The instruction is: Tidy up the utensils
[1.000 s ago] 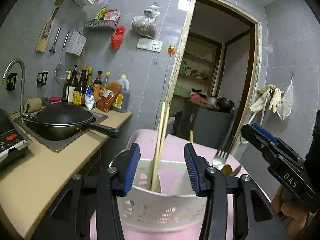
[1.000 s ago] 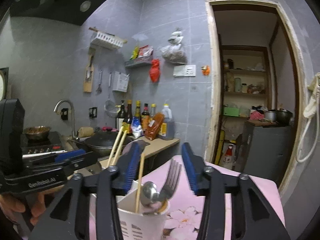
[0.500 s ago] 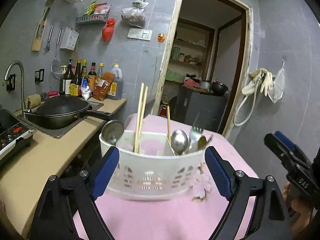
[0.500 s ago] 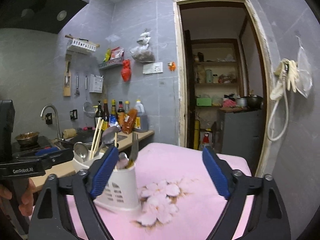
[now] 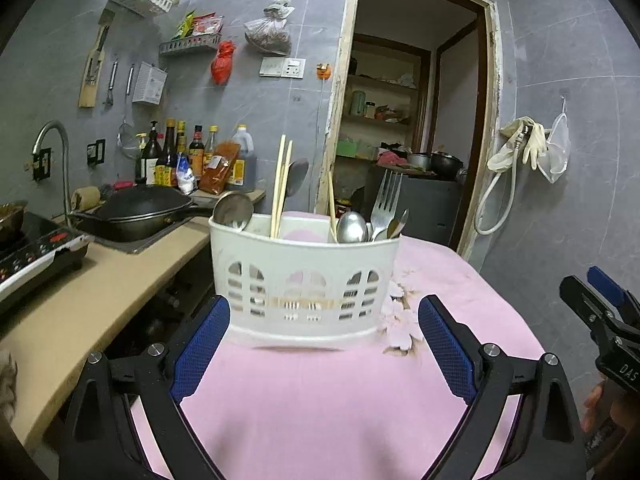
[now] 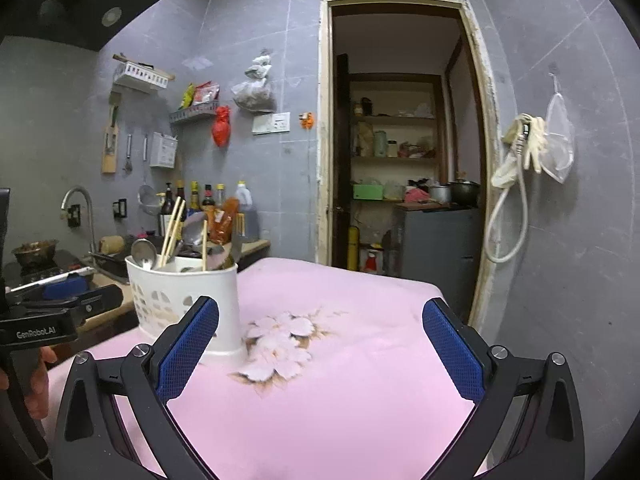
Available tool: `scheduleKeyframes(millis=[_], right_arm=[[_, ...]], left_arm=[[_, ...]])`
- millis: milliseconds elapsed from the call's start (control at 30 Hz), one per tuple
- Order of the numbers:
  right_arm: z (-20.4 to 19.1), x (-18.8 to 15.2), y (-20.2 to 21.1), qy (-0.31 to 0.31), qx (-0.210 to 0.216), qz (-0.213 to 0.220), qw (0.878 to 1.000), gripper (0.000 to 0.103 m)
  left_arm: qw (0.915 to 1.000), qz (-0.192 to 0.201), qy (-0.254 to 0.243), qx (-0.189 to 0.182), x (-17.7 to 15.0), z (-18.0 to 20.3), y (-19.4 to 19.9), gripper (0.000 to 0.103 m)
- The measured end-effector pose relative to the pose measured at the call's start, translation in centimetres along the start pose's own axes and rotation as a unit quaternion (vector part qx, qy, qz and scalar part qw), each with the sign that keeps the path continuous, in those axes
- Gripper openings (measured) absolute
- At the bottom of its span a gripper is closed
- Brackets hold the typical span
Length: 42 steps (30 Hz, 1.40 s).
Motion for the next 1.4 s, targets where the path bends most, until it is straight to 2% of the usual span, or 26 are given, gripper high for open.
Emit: scheduleKeyframes(millis=[200, 500, 1400], right_arm=[[0.5, -1.3, 1.0, -0.002, -0.017, -0.007, 1.000, 0.103], [0.8, -2.4, 0.9, -0.009, -0.020, -0.019, 1.000, 0.103], [0.3, -2.3, 0.8, -0.010, -0.011, -0.024, 1.000, 0.103]], left_arm=[[1.0000, -0.002, 0.002, 0.007, -1.3, 0.4, 0.5, 0.092], [0.9999, -0.003, -0.009, 0.011, -1.9, 0.7, 0.5, 0.092], [0.9999, -0.007, 0.002, 0.011, -2.2, 0.0, 0.6, 0.092]])
Point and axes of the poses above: each gripper's, at about its wrist camera, not at the fingertips, and y roughly against the way its jaws point, z to its right, x to its top, the point moved 7 cm from there along -y, roughly the way its jaws point
